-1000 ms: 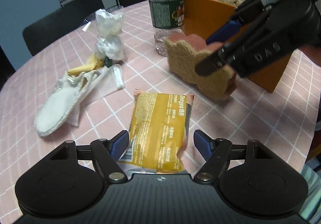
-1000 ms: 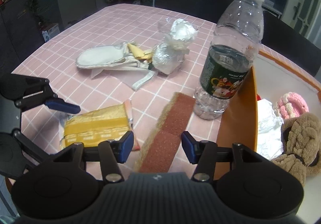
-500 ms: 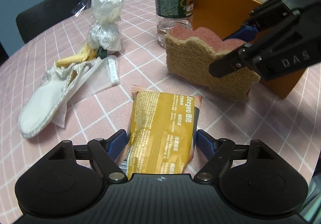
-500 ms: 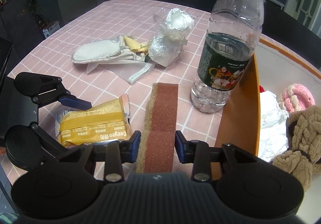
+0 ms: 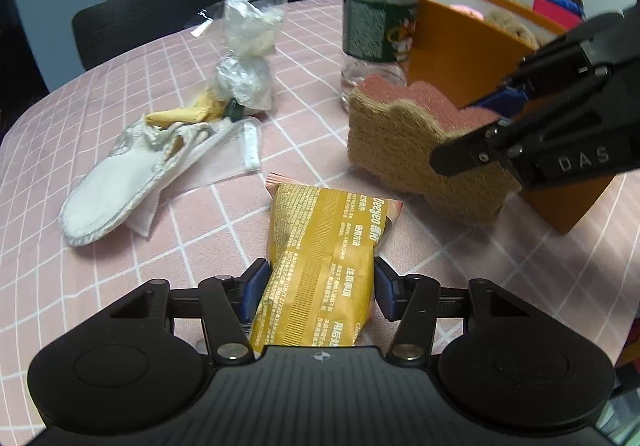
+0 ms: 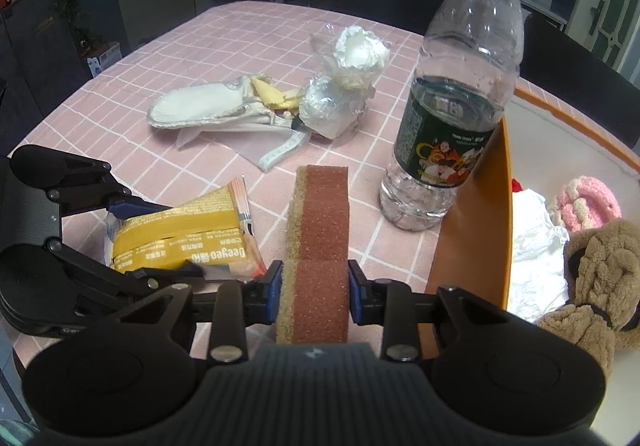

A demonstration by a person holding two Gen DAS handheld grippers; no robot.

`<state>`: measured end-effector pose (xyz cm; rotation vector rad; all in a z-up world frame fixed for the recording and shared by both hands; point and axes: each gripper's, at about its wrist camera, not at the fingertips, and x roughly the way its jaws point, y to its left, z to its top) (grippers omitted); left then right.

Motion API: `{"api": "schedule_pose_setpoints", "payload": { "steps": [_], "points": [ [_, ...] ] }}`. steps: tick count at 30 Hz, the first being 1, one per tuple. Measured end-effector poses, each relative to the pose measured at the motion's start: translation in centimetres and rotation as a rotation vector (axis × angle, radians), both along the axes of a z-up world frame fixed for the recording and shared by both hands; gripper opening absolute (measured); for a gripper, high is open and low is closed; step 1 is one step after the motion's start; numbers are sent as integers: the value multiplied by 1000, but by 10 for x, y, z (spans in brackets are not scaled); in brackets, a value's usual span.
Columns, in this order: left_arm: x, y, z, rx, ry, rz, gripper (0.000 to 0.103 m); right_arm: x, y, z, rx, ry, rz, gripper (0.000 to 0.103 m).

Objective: Organize soft objects
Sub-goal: 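Carry the packet and sponge into the orange box while opening both grippers to release them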

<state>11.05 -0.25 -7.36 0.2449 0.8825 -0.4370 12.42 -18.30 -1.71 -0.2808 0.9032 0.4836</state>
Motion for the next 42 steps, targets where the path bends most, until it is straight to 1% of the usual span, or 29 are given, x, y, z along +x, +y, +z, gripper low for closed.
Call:
{"api": "schedule_pose_setpoints", "payload": {
  "steps": [5, 11, 17, 20, 24, 26, 29, 32, 34, 37, 39, 42],
  "points": [
    [-12, 7, 18, -30, -33, 28, 62, -14, 3, 19, 30, -40, 29, 31],
    [-30, 9, 59, -79, -110, 49, 62, -33, -8, 56, 86, -126, 31, 31],
    [-40, -10, 104, -131, -197, 18, 62, -48, -54, 97, 149, -236, -66, 31],
    [-40, -29, 124, -150, -229, -14, 62, -51, -87, 105, 166, -264, -146, 32],
    [-36, -64, 142, -162, -225, -84, 62, -49, -126, 100, 137, -225, -251, 32],
    [-34, -87, 147, -147, -231, -137, 62, -47, -141, 96, 107, -199, -282, 32],
    [-29, -121, 149, -126, -229, -206, 62, -42, -161, 91, 70, -157, -320, 32],
    [-17, -150, 144, -124, -189, -252, 62, -38, -178, 90, 6, -150, -363, 32],
    [-7, -166, 139, -122, -160, -257, 62, -34, -186, 89, -41, -140, -383, 32],
    [6, -185, 128, -92, -132, -262, 62, -29, -192, 84, -111, -102, -388, 32],
    [14, -193, 122, -84, -101, -260, 62, -25, -195, 79, -135, -61, -375, 32],
    [22, -198, 112, -87, -37, -264, 62, -22, -196, 74, -172, -26, -366, 32]
  ]
}}
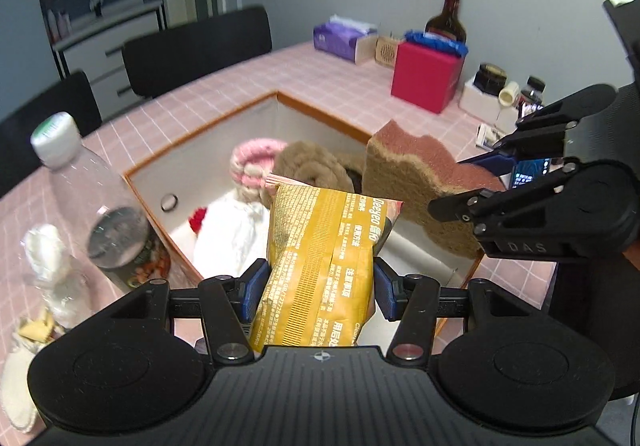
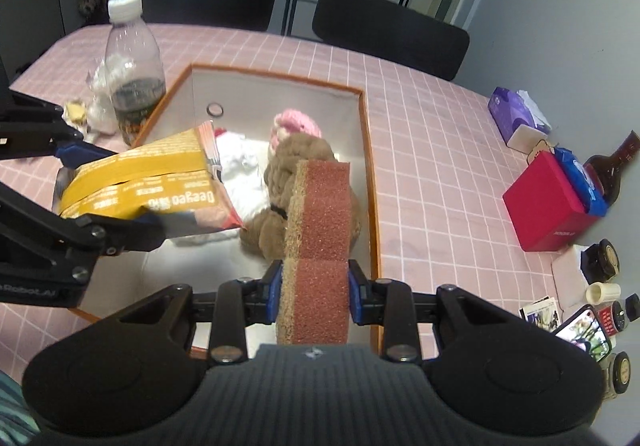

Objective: Organize soft objects
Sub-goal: 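Carry the packet and sponge into the orange box while opening both grippers to release them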

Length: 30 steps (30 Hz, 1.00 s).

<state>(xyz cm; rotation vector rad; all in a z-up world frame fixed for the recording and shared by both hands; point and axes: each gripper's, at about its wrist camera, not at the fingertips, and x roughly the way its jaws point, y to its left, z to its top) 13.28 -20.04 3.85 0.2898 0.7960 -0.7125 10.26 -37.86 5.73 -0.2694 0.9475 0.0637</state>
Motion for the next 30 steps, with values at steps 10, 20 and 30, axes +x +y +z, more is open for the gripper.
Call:
{"api": "schedule_pose_setpoints", "payload": {
  "steps": [10, 20, 30],
  "points": [
    [13, -21, -20, 94, 33, -1, 63, 27, 1, -38, -63, 144, -18, 32],
    [14, -48, -47, 245, 52, -106, 63, 35, -3, -51, -74, 185, 7, 34],
    [34, -56, -72, 312, 157, -122, 68, 39, 7, -47, -124, 161, 49, 41]
  ]
}}
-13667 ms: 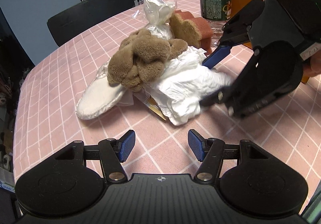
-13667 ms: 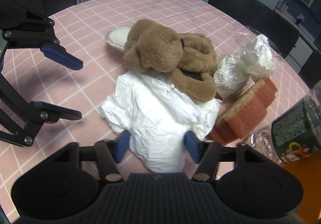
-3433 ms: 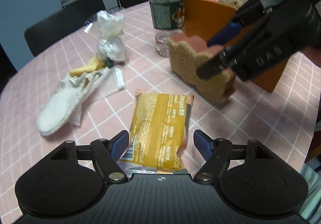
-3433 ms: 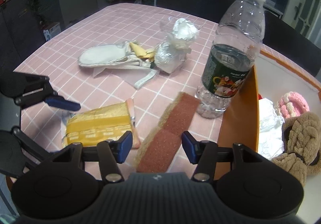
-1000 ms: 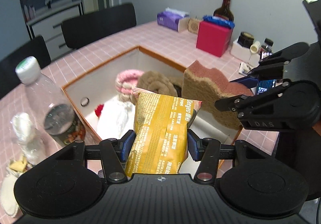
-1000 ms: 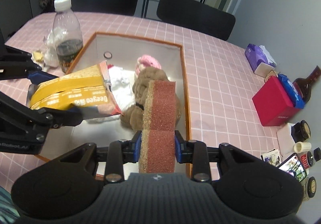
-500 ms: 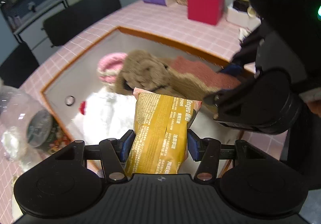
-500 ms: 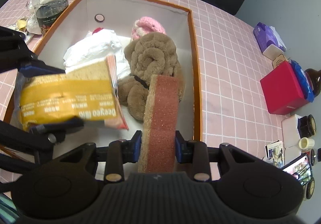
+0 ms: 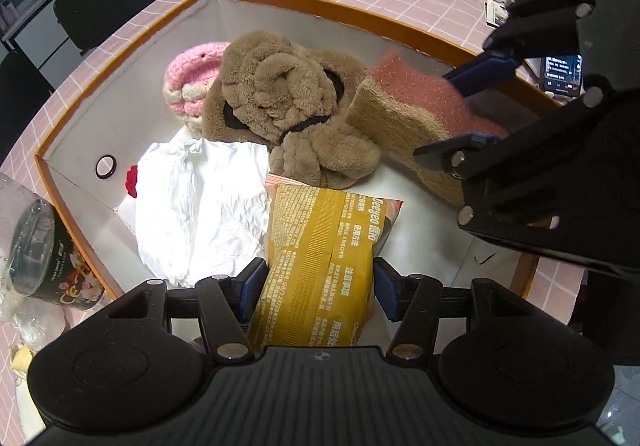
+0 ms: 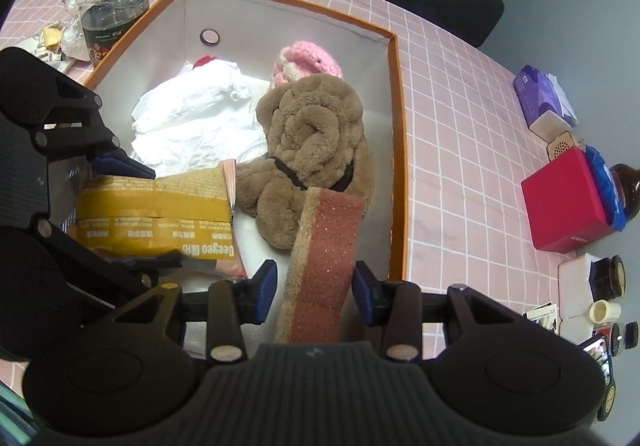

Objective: Organize soft objects
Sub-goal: 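Carry the packet and sponge into the orange box while opening both grippers to release them, then withdraw both grippers from the box toward the white shoe and plastic bag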

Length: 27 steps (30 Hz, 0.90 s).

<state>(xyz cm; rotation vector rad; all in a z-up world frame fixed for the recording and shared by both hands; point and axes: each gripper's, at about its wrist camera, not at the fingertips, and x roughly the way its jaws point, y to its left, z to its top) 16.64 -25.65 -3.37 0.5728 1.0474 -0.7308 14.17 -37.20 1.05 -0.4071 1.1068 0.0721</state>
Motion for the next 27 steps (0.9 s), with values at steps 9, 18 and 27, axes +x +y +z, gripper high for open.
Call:
{"api": "schedule_pose_setpoints", "payload": {
  "steps": [9, 18, 27],
  "points": [
    [-1, 6, 4, -40, -10, -6, 69, 0, 7, -1, -18, -6, 11, 45],
    [-27, 38, 41, -189, -105, 4, 70, -24, 21, 31, -17, -121, 42, 55],
    [-58, 90, 69, -300, -218, 57, 70, -49, 57, 51, 40, -204, 114, 55]
  ]
}}
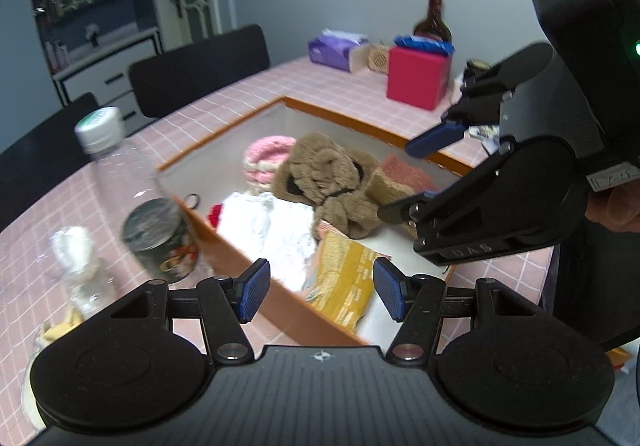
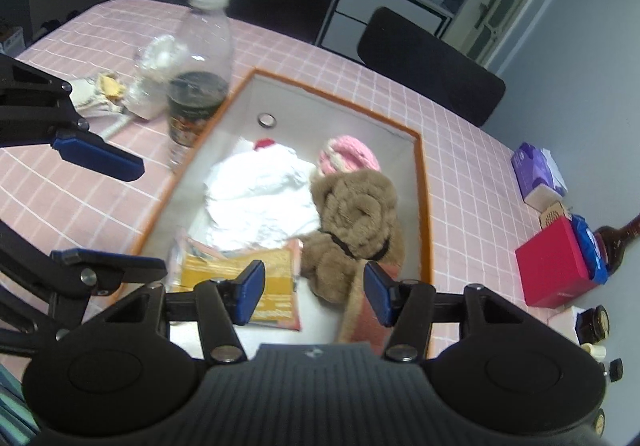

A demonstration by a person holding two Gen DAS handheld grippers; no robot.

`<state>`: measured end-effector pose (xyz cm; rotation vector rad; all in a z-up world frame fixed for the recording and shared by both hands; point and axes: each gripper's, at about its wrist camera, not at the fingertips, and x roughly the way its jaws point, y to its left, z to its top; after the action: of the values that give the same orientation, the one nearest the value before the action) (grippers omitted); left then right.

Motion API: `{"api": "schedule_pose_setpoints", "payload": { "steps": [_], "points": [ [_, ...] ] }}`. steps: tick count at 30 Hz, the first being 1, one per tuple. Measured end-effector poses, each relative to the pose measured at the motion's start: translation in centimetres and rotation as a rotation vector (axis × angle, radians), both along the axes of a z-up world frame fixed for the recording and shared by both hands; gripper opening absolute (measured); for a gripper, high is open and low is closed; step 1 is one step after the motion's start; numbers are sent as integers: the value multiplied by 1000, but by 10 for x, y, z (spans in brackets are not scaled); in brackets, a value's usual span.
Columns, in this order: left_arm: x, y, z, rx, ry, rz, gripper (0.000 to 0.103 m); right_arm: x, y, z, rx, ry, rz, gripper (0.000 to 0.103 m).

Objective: Organize soft objects
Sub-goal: 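Withdraw both grippers from the box toward the white shoe and plastic bag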

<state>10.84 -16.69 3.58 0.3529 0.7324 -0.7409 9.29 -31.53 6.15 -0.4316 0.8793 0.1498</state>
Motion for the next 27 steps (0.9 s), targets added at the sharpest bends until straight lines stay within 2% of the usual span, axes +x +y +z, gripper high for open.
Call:
{"api": "schedule_pose_setpoints", "payload": {
  "steps": [6, 11, 15, 20, 23, 27],
  "points": [
    [-13, 43, 5, -79, -55, 72, 70, -15, 35, 2, 66, -43, 77, 55],
    [-22, 89, 2, -129, -114, 172, 70, -17, 70, -6, 140, -47, 162, 55],
    [-27, 129, -5, -142, -144, 264, 70, -10, 98, -17, 197, -33, 220, 54],
    [-22, 174, -29, -128, -120, 361, 70, 5, 131, -35, 242, 1, 253, 54],
    [-15, 194, -44, -95, -111, 419, 70, 21, 148, -50, 256, 26, 251, 54],
    [-7, 224, -55, -90, -109, 467, 71, 40, 168, -67, 263, 46, 229, 54]
  ]
}}
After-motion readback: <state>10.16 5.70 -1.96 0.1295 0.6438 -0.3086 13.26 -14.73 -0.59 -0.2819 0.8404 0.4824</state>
